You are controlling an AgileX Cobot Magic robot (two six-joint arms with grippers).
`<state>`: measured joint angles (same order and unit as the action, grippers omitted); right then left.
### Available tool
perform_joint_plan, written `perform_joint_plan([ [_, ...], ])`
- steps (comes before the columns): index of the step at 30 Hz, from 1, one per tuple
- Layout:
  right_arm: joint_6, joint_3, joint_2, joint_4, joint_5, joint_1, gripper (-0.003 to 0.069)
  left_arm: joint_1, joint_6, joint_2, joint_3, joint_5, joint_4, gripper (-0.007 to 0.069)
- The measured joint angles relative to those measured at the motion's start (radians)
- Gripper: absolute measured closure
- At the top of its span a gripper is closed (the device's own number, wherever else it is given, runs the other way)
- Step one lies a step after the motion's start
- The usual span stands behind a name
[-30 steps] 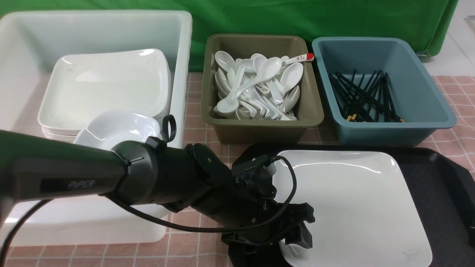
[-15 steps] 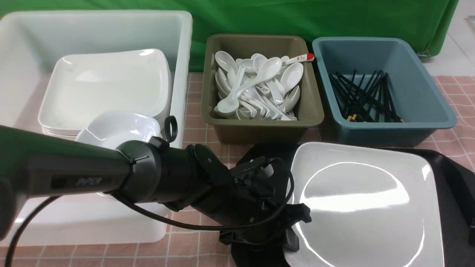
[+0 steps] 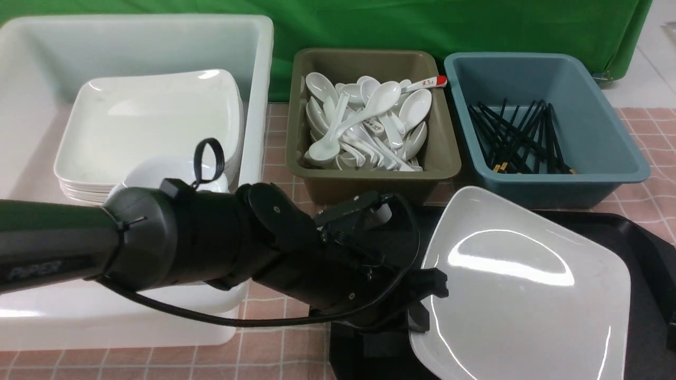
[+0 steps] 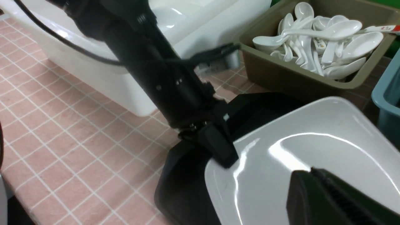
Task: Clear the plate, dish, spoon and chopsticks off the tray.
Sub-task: Use the left arm to grab a plate from the dinner plate, then use the left arm to put the plate into the large storage box on the left
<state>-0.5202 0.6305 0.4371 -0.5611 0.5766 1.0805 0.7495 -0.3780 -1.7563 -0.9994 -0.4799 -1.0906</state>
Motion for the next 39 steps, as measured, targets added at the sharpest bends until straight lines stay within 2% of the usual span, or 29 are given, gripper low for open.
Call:
perform_joint_plan([
  [7, -0.001, 0.000, 0.000, 0.000, 0.000, 0.000, 0.0622, -0.036, -0.025, 0.110, 0.006, -0.053, 0.030, 0.0590],
  [12, -0.002, 0.000, 0.000, 0.000, 0.000, 0.000, 0.0622, -0.157, -0.054, 0.229, 0.006, -0.100, 0.013, 0.0590],
  [15, -0.002, 0.000, 0.000, 0.000, 0.000, 0.000, 0.0622, -0.259, -0.100, 0.284, 0.007, -0.156, -0.031, 0.0590],
  [17, -0.002, 0.000, 0.000, 0.000, 0.000, 0.000, 0.0622, -0.378, -0.140, 0.326, -0.004, -0.230, -0.059, 0.0590],
  [19, -0.002, 0.000, 0.000, 0.000, 0.000, 0.000, 0.0622, -0.443, -0.153, 0.341, -0.018, -0.269, -0.067, 0.0590],
  [22, -0.003, 0.000, 0.000, 0.000, 0.000, 0.000, 0.0621, -0.726, -0.190, 0.373, -0.107, -0.411, -0.080, 0.0590],
  [23, -0.003, 0.000, 0.000, 0.000, 0.000, 0.000, 0.0620, -0.757, -0.196, 0.373, -0.117, -0.425, -0.082, 0.0590],
  [25, -0.003, 0.000, 0.000, 0.000, 0.000, 0.000, 0.0618, -0.941, -0.205, 0.374, -0.170, -0.482, -0.085, 0.0590],
  [29, -0.003, 0.000, 0.000, 0.000, 0.000, 0.000, 0.0617, -1.204, -0.214, 0.345, -0.188, -0.501, -0.079, 0.0590],
  [30, -0.003, 0.000, 0.000, 0.000, 0.000, 0.000, 0.0617, -1.204, -0.214, 0.342, -0.189, -0.501, -0.078, 0.0590],
  [31, -0.003, 0.000, 0.000, 0.000, 0.000, 0.000, 0.0617, -1.270, -0.217, 0.317, -0.189, -0.480, -0.068, 0.0590],
  [33, -0.003, 0.000, 0.000, 0.000, 0.000, 0.000, 0.0617, -1.311, -0.219, 0.276, -0.189, -0.430, -0.054, 0.0590],
  [39, -0.003, 0.000, 0.000, 0.000, 0.000, 0.000, 0.0617, -1.303, -0.251, 0.141, -0.189, -0.324, -0.059, 0.0590],
])
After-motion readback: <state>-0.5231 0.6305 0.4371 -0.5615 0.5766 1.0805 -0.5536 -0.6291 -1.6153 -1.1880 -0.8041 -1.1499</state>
